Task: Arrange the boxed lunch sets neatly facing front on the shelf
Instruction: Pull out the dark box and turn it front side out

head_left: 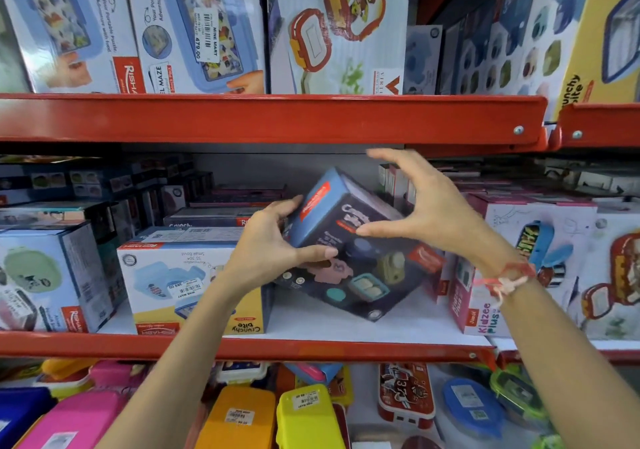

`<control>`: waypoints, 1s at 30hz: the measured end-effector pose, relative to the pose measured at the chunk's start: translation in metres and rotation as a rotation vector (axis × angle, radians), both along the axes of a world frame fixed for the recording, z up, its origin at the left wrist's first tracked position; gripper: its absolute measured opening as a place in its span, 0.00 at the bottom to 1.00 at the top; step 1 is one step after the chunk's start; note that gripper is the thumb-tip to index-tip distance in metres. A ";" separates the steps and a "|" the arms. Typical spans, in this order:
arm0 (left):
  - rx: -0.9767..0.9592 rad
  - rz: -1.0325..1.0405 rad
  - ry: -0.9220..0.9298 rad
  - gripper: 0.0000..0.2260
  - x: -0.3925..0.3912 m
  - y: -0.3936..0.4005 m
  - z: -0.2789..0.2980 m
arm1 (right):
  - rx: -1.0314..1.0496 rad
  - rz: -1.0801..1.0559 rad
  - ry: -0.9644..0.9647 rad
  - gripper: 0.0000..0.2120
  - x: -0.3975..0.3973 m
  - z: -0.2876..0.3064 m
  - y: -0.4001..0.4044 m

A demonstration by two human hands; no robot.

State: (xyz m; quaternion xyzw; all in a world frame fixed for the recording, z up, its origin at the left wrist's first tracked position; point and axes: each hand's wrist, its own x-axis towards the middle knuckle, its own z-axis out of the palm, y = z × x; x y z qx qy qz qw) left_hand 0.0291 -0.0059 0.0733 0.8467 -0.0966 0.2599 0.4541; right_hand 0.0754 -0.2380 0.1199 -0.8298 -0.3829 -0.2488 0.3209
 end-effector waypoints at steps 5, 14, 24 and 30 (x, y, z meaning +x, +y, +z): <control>-0.359 -0.018 0.019 0.42 0.002 -0.008 -0.031 | 0.373 -0.236 0.109 0.51 0.006 -0.055 -0.030; -0.460 -0.019 0.094 0.30 0.015 -0.018 -0.083 | 0.611 -0.189 0.412 0.53 0.033 -0.131 -0.018; -0.367 0.044 0.107 0.16 0.023 -0.008 -0.108 | 0.541 -0.267 0.349 0.45 0.020 -0.137 0.005; -0.250 0.114 -0.037 0.17 -0.025 0.015 -0.103 | 0.619 -0.516 -0.043 0.37 -0.011 -0.140 0.041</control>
